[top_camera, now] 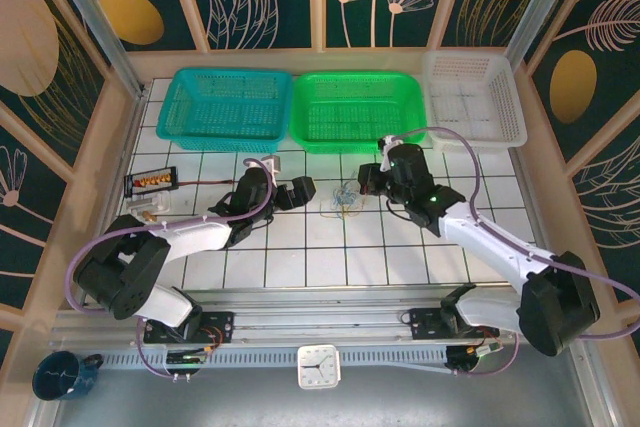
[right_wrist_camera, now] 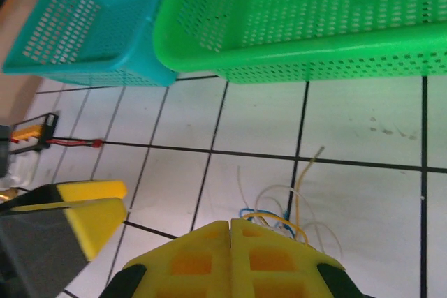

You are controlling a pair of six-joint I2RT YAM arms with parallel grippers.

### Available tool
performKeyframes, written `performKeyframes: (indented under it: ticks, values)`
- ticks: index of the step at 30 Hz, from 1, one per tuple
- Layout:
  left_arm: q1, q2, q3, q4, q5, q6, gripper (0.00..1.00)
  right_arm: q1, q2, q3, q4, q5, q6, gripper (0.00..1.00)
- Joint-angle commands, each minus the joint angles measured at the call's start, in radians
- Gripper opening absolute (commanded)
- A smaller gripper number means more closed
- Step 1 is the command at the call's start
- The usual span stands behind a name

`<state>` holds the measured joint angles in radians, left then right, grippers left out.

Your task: Untangle the cables

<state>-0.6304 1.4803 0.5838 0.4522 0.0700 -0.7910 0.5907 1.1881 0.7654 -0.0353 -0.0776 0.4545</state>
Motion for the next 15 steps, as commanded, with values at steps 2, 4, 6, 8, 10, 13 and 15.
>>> performKeyframes:
  ticks: [2,4,6,8,10,13,15]
  values:
    - [-0.002,0.017,0.028,0.011,-0.007,-0.005,0.99,0.001,-0.053,0.043,0.056,-0.037,0.019,0.0]
    - [-0.002,0.02,0.03,0.011,-0.006,-0.004,0.99,0.001,-0.071,0.041,0.071,-0.047,0.026,0.0]
    - [-0.003,0.022,0.031,0.011,-0.005,-0.003,0.99,0.001,-0.088,0.04,0.082,-0.056,0.032,0.0]
    - [-0.002,0.025,0.032,0.011,-0.003,-0.004,0.99,0.004,-0.105,0.039,0.103,-0.073,0.037,0.0]
    - [-0.003,0.026,0.035,0.01,-0.002,-0.002,0.99,0.004,-0.122,0.038,0.134,-0.096,0.035,0.0]
    - [-0.002,0.023,0.04,0.007,-0.001,-0.003,0.99,0.006,-0.139,0.031,0.177,-0.109,0.022,0.0]
    - [-0.003,0.021,0.043,0.001,-0.001,0.0,0.99,0.005,-0.15,0.02,0.205,-0.118,0.015,0.0]
